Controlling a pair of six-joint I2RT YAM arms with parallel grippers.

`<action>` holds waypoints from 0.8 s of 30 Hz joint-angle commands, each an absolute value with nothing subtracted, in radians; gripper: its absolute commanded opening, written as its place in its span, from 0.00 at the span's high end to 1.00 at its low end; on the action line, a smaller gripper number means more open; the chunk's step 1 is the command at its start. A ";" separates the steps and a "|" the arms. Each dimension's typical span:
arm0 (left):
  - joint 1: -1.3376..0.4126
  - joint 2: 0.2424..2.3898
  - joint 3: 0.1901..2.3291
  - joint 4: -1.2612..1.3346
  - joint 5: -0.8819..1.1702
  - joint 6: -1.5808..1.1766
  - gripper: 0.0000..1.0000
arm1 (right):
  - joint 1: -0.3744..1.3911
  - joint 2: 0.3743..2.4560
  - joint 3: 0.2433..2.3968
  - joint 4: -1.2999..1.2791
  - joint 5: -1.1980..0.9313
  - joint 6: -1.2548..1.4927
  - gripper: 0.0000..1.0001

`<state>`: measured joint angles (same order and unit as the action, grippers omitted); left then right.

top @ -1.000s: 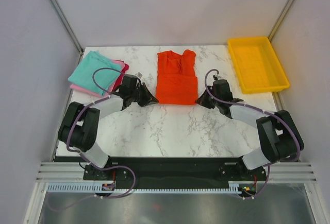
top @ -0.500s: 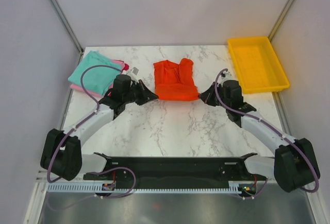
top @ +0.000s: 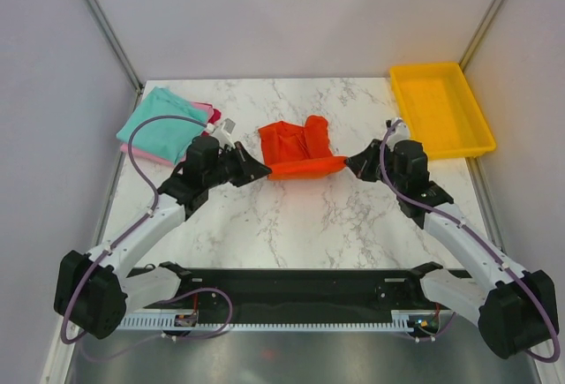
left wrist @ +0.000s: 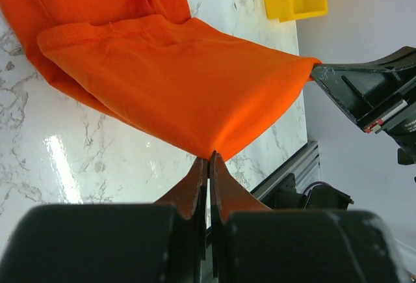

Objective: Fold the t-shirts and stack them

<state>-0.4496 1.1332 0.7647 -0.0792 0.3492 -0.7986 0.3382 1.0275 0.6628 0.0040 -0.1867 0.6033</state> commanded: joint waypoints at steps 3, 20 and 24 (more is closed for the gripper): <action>-0.454 1.054 0.735 -0.104 0.278 -0.804 0.98 | 0.337 1.038 0.716 0.006 -0.161 0.569 1.00; -0.402 1.159 0.880 -0.201 0.253 -0.877 0.98 | 0.337 1.258 0.922 -0.049 -0.089 0.563 1.00; -0.370 1.230 0.962 -0.236 0.242 -0.871 0.98 | 0.337 1.347 1.000 -0.064 -0.069 0.569 1.00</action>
